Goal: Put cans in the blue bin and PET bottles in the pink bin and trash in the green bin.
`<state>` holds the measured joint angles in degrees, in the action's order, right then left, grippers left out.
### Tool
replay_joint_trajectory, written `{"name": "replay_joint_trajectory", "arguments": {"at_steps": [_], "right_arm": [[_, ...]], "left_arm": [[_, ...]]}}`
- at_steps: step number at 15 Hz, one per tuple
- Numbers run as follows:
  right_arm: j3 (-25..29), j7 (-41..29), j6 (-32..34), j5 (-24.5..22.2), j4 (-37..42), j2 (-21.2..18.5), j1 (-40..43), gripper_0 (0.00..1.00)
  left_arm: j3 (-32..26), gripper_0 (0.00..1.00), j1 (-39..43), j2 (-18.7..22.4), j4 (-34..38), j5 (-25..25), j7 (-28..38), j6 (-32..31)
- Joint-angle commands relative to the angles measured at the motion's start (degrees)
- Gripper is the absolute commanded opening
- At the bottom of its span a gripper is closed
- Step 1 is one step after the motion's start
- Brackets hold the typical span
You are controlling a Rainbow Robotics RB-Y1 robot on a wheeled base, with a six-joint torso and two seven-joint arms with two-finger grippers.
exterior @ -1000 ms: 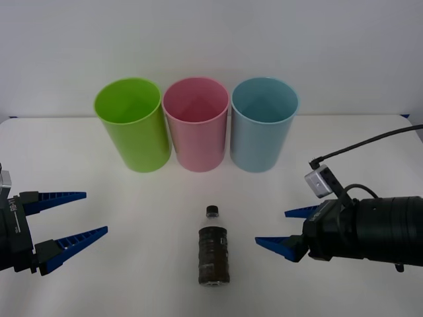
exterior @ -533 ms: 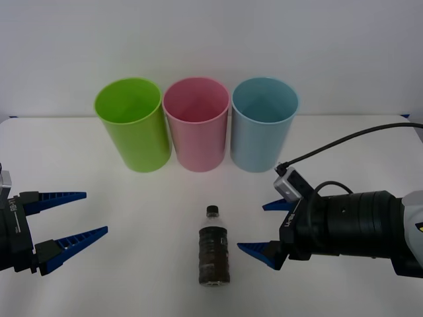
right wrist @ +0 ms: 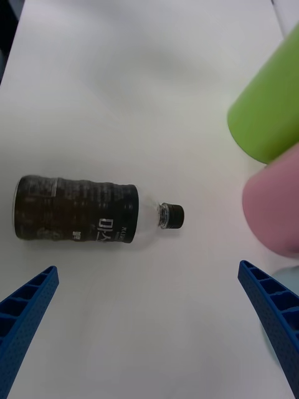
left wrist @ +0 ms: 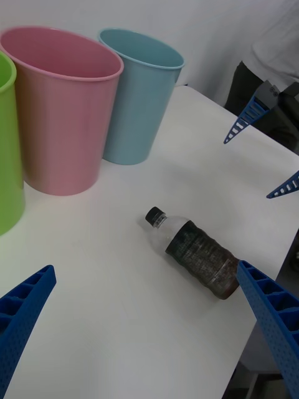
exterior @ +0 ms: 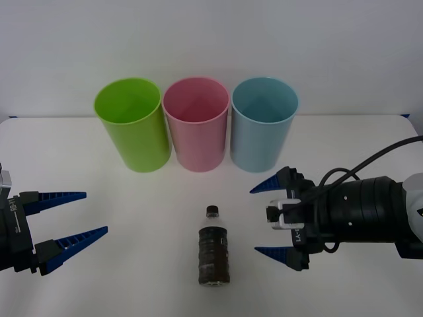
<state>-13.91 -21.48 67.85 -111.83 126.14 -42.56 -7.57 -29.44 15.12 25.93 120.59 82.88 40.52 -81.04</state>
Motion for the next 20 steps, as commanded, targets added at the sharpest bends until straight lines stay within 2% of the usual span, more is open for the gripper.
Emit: {"name": "replay_joint_trajectory", "arguments": {"at_steps": [1, 4, 6, 11, 13, 16, 20], "right_arm": [[-0.4, 16.2, -1.5, 0.0, 0.0, -0.9, 0.0, 1.00], [-0.5, 31.2, -4.1, 0.5, 0.0, -0.9, 0.9, 1.00], [-1.7, 37.9, -4.8, -1.1, 0.0, -0.9, 0.9, 1.00], [-9.9, 52.2, -8.1, -6.3, -2.5, -1.7, -3.2, 1.00], [-12.8, 54.5, -8.4, -6.6, -4.1, -1.8, -5.3, 1.00], [-18.5, 54.5, -8.4, -7.1, -7.2, -1.5, -9.1, 1.00], [-21.0, 55.4, -8.3, -14.6, -8.9, 1.9, -10.0, 1.00]], "left_arm": [[0.0, 1.00, 0.0, 0.0, 0.0, 0.0, 0.0, 0.0], [0.0, 1.00, 0.0, 0.0, 0.0, 0.0, 0.0, 0.0], [0.0, 1.00, 0.0, 0.0, 0.0, 0.0, 0.0, 0.0], [0.0, 1.00, 0.0, 0.0, 0.0, 0.0, 0.0, 0.0], [0.0, 1.00, 0.0, 0.0, 0.0, 0.0, 0.0, 0.0], [0.0, 1.00, 0.0, 0.0, 0.0, 0.0, 0.0, 0.0], [0.0, 1.00, 0.0, 0.0, 0.0, 0.0, 0.0, 0.0]]}}
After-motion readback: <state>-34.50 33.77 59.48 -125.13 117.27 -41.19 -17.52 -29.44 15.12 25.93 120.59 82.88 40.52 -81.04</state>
